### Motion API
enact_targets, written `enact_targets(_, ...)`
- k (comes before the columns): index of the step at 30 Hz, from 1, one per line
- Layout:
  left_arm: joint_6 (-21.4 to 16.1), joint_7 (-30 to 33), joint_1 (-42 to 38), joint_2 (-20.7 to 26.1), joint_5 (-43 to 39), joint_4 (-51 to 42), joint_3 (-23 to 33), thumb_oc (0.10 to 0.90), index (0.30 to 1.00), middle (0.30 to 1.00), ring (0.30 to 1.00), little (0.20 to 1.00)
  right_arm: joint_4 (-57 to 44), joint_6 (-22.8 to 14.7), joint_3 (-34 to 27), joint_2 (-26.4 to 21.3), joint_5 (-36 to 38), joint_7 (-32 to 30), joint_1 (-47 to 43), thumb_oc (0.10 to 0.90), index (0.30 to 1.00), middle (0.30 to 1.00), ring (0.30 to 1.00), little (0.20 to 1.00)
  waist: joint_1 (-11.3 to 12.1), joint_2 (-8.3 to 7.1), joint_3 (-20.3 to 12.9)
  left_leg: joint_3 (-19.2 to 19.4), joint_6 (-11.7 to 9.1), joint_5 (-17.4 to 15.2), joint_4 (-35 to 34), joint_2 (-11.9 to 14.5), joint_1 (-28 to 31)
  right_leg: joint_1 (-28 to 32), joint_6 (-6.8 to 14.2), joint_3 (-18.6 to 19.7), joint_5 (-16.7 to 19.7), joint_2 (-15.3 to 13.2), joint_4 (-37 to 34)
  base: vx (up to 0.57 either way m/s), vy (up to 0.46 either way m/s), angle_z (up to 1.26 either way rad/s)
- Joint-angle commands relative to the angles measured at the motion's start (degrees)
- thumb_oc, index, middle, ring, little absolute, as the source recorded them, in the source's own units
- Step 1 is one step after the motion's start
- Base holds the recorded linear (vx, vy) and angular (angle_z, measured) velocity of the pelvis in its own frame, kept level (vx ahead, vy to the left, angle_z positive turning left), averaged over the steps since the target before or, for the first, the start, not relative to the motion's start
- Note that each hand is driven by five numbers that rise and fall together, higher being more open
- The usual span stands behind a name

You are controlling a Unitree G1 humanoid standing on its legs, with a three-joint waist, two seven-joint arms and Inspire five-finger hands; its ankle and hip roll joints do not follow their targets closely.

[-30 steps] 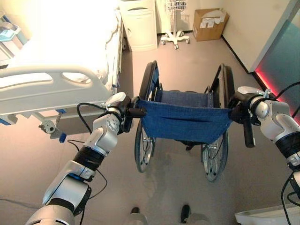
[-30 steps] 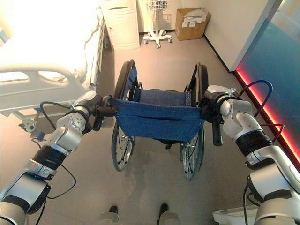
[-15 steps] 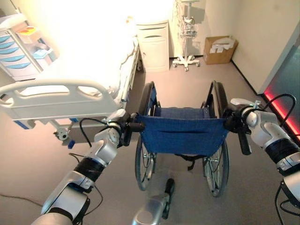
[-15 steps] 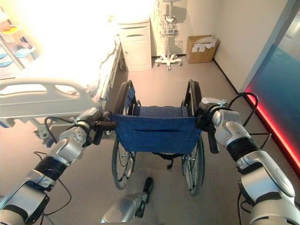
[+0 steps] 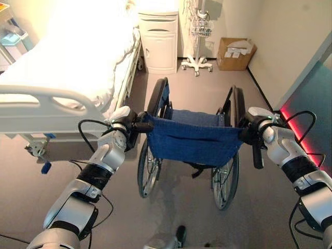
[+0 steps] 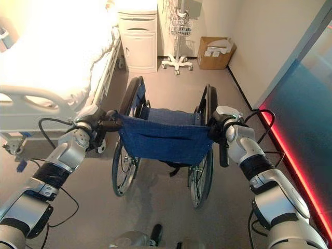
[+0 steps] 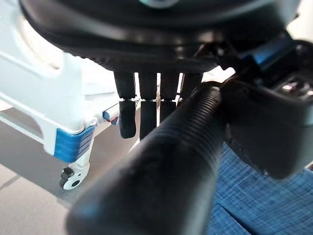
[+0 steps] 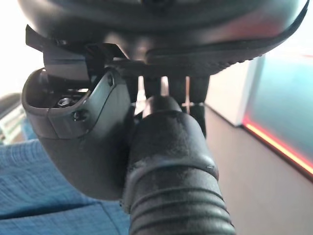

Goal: Push the wheelchair next to the bed

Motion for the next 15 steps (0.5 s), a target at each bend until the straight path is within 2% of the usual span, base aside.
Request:
enact_targets(1, -6.3, -4.1, 11.1, -2.5, -6.9, 2.7, -3.8, 0.4, 0.3, 0.3, 0.3, 0.3, -6.5, -6.0, 5.5, -2.6, -5.1, -1.2, 0.0, 0.4, 0.3, 0.3, 0.3, 0.3, -2.0, -6.21, 3.1, 2.4, -3.2, -7.2, 5.2, -0.4, 0.0, -9.6, -0.3, 6.1, 29.6, -4.9, -14.4, 0.63, -0.285, 1.08)
enact_targets(3, -6.7, -4.1, 10.1, -2.7, -7.4, 3.1, -4.3, 0.4, 0.3, 0.3, 0.3, 0.3, -7.4, -4.8, 4.8, -3.4, -5.7, 0.9, -0.7, 0.4, 0.3, 0.3, 0.3, 0.3, -3.7, -7.1, 3.2, 0.4, -4.0, -9.4, 5.5, -1.0, 2.2, -9.1, -0.3, 7.8, 28.4, -5.6, -25.5, 0.59, -0.237, 1.19)
enact_targets(4, -6.8, -4.1, 9.5, -3.0, -7.5, 3.5, -4.6, 0.4, 0.3, 0.3, 0.3, 0.3, -8.2, -3.9, 4.1, -4.1, -6.4, 2.7, -0.9, 0.4, 0.3, 0.3, 0.3, 0.3, -4.7, -7.06, 3.1, -0.8, -4.7, -10.4, 5.4, -0.5, 3.9, -8.0, -0.3, 8.5, 27.0, -5.5, -33.3, 0.5, -0.169, 1.04)
enact_targets(5, -7.0, -4.0, 9.3, -3.4, -7.5, 3.6, -4.6, 0.4, 0.3, 0.3, 0.3, 0.3, -8.7, -3.1, 3.8, -4.4, -6.6, 3.6, -1.0, 0.4, 0.3, 0.3, 0.3, 0.3, -5.1, -6.73, 3.2, -1.4, -5.0, -10.9, 5.3, 0.1, 4.9, -6.6, -0.3, 8.5, 26.6, -5.2, -36.1, 0.39, -0.127, 0.87)
enact_targets(6, -7.0, -4.0, 9.3, -3.4, -7.5, 3.6, -4.6, 0.4, 0.3, 0.3, 0.3, 0.3, -8.7, -3.1, 3.8, -4.4, -6.6, 3.6, -1.0, 0.4, 0.3, 0.3, 0.3, 0.3, -5.1, -6.73, 3.2, -1.4, -5.0, -10.9, 5.3, 0.1, 4.9, -6.6, -0.3, 8.5, 26.6, -5.2, -36.1, 0.53, -0.272, 0.63)
enact_targets(7, -6.9, -3.7, 8.6, -4.3, -7.1, 3.3, -4.3, 0.4, 0.3, 0.3, 0.3, 0.3, -10.2, -0.3, 3.3, -4.8, -7.5, 7.4, -2.5, 0.4, 0.3, 0.3, 0.3, 0.3, -5.5, -7.76, 2.7, -2.2, -6.4, -12.9, 6.3, 0.6, 6.2, -3.2, -0.5, 9.5, 25.5, -5.1, -37.0, 0.49, -0.302, 0.4)
enact_targets(10, -7.6, -2.6, 8.2, -5.3, -6.9, 3.3, -4.2, 0.4, 0.3, 0.3, 0.3, 0.3, -9.1, 1.0, 4.2, -5.4, -6.0, 8.1, -4.1, 0.4, 0.3, 0.3, 0.3, 0.3, -6.5, -8.89, 1.1, -2.5, -7.5, -14.1, 6.9, 2.3, 7.7, -0.1, -0.6, 11.3, 24.1, -3.1, -35.6, 0.5, -0.308, 0.71)
enact_targets(11, -7.4, -1.9, 8.1, -5.1, -7.8, 3.2, -4.4, 0.4, 0.3, 0.3, 0.3, 0.3, -8.9, 0.9, 4.5, -5.5, -5.6, 8.3, -4.5, 0.4, 0.3, 0.3, 0.3, 0.3, -6.7, -8.99, 0.7, -2.3, -8.1, -13.7, 6.9, 3.2, 8.1, 0.1, -0.7, 11.1, 24.1, -3.2, -32.9, 0.39, -0.256, 0.9)
enact_targets(12, -7.2, -0.3, 8.2, -4.7, -8.9, 2.9, -4.4, 0.4, 0.3, 0.3, 0.3, 0.3, -8.2, -0.2, 4.7, -5.9, -4.8, 8.1, -4.8, 0.4, 0.3, 0.3, 0.3, 0.3, -7.0, -8.7, 0.3, -1.5, -9.4, -12.4, 6.8, 5.9, 9.4, 0.0, -1.2, 10.2, 22.6, -2.8, -28.6, 0.29, -0.199, 0.83)
enact_targets(13, -7.1, 0.0, 8.1, -4.6, -8.9, 2.9, -4.3, 0.4, 0.3, 0.3, 0.3, 0.3, -8.1, -0.5, 4.7, -5.9, -4.7, 7.9, -4.8, 0.4, 0.3, 0.3, 0.3, 0.3, -7.1, -8.69, 0.2, -1.0, -9.9, -11.3, 6.8, 6.9, 9.7, 0.2, -1.3, 9.4, 22.4, -3.0, -28.4, 0.49, -0.337, 0.85)
enact_targets(14, -6.6, 1.6, 8.0, -4.5, -9.6, 2.8, -4.1, 0.4, 0.3, 0.3, 0.3, 0.3, -7.9, -1.6, 5.0, -5.7, -4.2, 7.6, -4.6, 0.4, 0.3, 0.3, 0.3, 0.3, -7.3, -8.78, 0.1, 1.4, -11.5, -7.2, 7.1, 10.2, 10.3, 1.3, -1.6, 6.5, 21.9, -4.0, -28.4, 0.4, -0.272, 0.47)
enact_targets(15, -6.3, 2.1, 7.9, -4.8, -9.6, 2.7, -4.0, 0.4, 0.3, 0.3, 0.3, 0.3, -7.9, -1.8, 4.8, -6.2, -3.8, 7.8, -4.6, 0.4, 0.3, 0.3, 0.3, 0.3, -8.0, -8.53, -0.1, 1.9, -12.1, -4.6, 7.0, 12.0, 10.9, 2.1, -2.3, 6.6, 21.2, -3.2, -28.5, 0.51, -0.349, 0.28)
